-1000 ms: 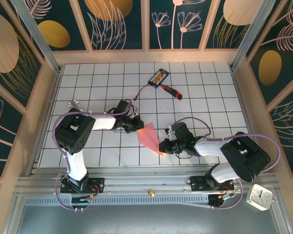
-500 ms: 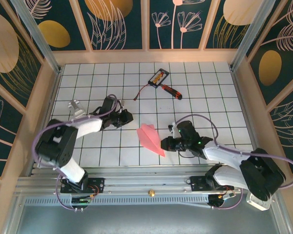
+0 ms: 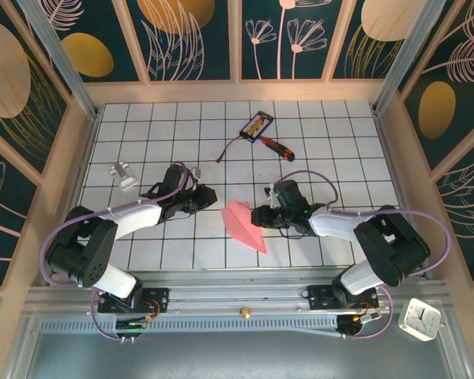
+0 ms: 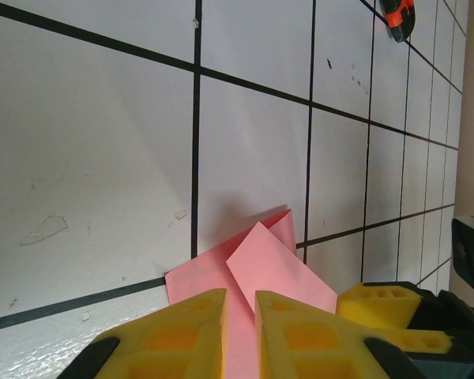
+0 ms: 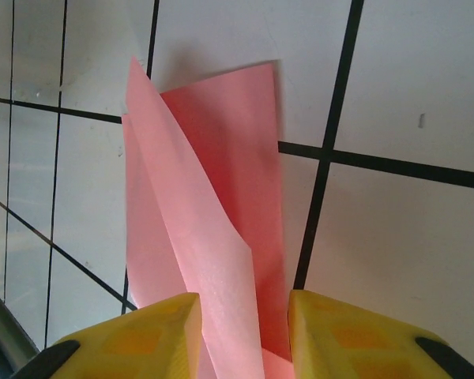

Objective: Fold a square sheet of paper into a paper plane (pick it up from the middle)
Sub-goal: Turn over the paper at the bottom-center of the table.

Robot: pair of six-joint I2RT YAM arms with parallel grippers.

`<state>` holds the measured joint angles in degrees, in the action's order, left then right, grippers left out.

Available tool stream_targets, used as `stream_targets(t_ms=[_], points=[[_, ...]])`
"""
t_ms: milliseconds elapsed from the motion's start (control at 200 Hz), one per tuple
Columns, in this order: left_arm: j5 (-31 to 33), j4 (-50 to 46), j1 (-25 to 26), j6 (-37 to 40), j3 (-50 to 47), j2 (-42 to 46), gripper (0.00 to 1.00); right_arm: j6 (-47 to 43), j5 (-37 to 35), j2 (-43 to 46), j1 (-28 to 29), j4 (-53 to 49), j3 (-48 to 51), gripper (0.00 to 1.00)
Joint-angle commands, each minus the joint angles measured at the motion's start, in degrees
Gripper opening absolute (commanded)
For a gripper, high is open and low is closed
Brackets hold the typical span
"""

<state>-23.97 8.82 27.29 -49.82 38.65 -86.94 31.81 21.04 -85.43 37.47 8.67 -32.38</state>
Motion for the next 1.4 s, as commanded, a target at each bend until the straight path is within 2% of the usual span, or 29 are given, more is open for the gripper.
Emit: stream_targets(t_ms=[0,210,295,355,460,505,560,641,681,816,881,936,1181,1391], points=[[-0.99,0.85,-0.04,-0.3,-0.6,-0.46,0.17,-0.97,1.49,-1.27,-0.24,3.77,-1.2,0.33],[-1.08,0.67,-0.04,-0.13,-0.86,-0.81,0.17,-1.08,3.46,-4.63,-0.2,5.68,-2.35,0.21],[-1.12,0.2,-0.04,-0.05,-0.66,-0.46,0.17,-1.93,3.97,-4.0,-0.65,4.72,-3.16,0.08],[-0.93,-0.26,-0.04,0.03,-0.48,0.12,0.18,-3.19,3.7,-1.38,-1.57,1.73,-3.39,0.0],[0.24,-1.35,-0.13,0.44,0.25,1.69,0.18,-6.59,0.45,7.65,-5.72,-8.68,-4.48,0.0],[1.22,-1.74,-0.29,0.65,0.54,2.45,0.19,-8.6,-3.17,11.8,-7.83,-14.79,-6.3,0.0],[2.08,-1.63,-0.55,0.61,0.75,3.18,0.2,-11.45,-11.2,16.13,-7.88,-23.12,-10.09,0.0],[2.98,-1.27,-1.19,0.23,0.81,3.96,0.2,-13.74,-24.04,18.56,-6.46,-33.31,-16.27,0.0],[3.28,-1.26,-1.51,0.2,0.96,4.27,0.2,-14.05,-31.86,18.34,-3.48,-37.3,-18.88,0.0],[4.88,-1.85,-2.51,0.34,1.16,5.37,0.21,-10.69,-55.18,11.07,7.02,-48.55,-25.79,0.0],[5.91,-2.46,-3.06,0.62,1.1,5.97,0.21,-6.41,-62.23,4.98,11.83,-53.13,-28.34,0.0],[6.92,-3.05,-3.7,0.68,0.75,6.3,0.21,-2.42,-65.48,-0.41,15.15,-55.68,-29.98,0.0],[10.43,-5.91,-8.12,0.86,-0.94,7.81,0.24,8.93,-67.21,-20.54,24.71,-59.62,-39.95,0.0],[10.0,-7.29,-11.35,2.79,-1.12,8.19,0.26,7.89,-60.44,-28.2,29.36,-52.45,-45.64,0.0]])
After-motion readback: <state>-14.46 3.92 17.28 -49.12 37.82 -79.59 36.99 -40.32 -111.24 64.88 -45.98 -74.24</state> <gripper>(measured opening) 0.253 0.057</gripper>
